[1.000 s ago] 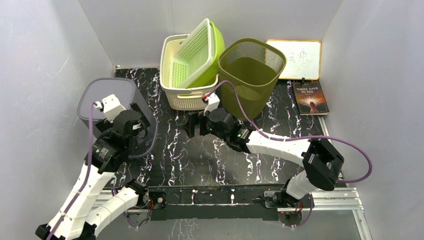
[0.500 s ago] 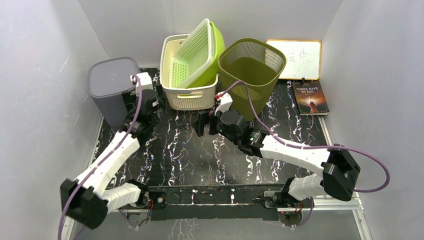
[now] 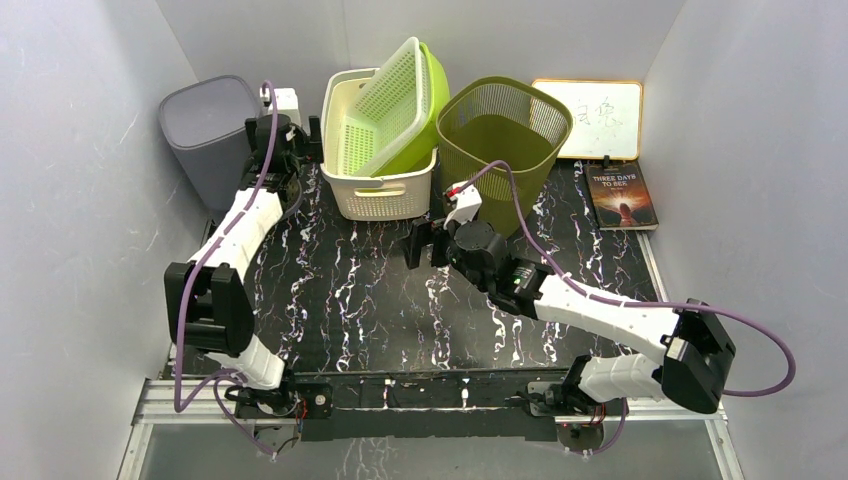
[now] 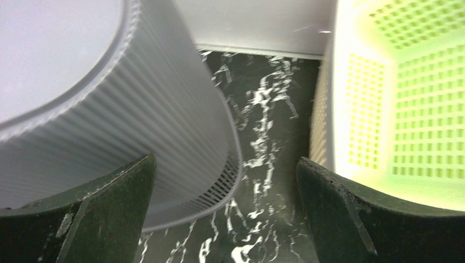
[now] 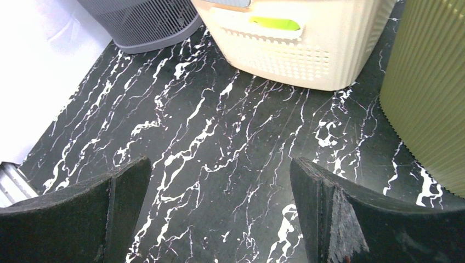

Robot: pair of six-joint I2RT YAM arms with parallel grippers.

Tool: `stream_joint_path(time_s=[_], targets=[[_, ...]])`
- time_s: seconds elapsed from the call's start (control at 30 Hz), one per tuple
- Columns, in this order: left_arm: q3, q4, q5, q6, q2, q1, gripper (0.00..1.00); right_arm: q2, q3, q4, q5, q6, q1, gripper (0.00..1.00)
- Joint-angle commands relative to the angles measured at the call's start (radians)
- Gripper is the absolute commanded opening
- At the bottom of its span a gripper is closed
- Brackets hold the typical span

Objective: Turn the large container upside down

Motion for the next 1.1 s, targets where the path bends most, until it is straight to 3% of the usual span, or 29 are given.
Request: stream_joint_path(time_s=[0.0, 0.23, 0.4, 0.57, 0.7, 0.9, 1.07], targets=[[0.025, 0.005, 0.200, -0.015, -0.077, -0.004, 0.98, -0.005, 0.017, 0.035, 0.037, -0.027, -0.007, 0.98], [0.047, -0.169, 0.317, -0.056, -0.188, -0.004, 0.98, 0.021, 0.107, -0.051, 0.040, -0.116, -0.008, 0.98], [-0.019, -0.244, 0.398, -0.194, -0.397, -0.008, 0.98, 0.030, 0.307, -0.168, 0.083, -0.238, -0.016, 0.98], [-0.028, -0.419, 0.485, -0.240, -0.474, -0.010, 0.98, 0.132, 0.603, -0.387, 0.159, -0.298, -0.085, 0.97], [0.007, -0.557, 0.525, -0.230, -0.469, -0.010, 0.98, 0.247, 0.789, -0.532, 0.077, -0.308, -0.197, 0.93], [-0.035, -0.557, 0.546, -0.228, -0.535, -0.010, 0.98, 0.315, 0.868, -0.587, -0.054, -0.352, -0.309, 0.88], [-0.057, -0.567, 0.546, -0.221, -0.542, -0.010, 0.98, 0.343, 0.881, -0.622, -0.228, -0.372, -0.399, 0.70]])
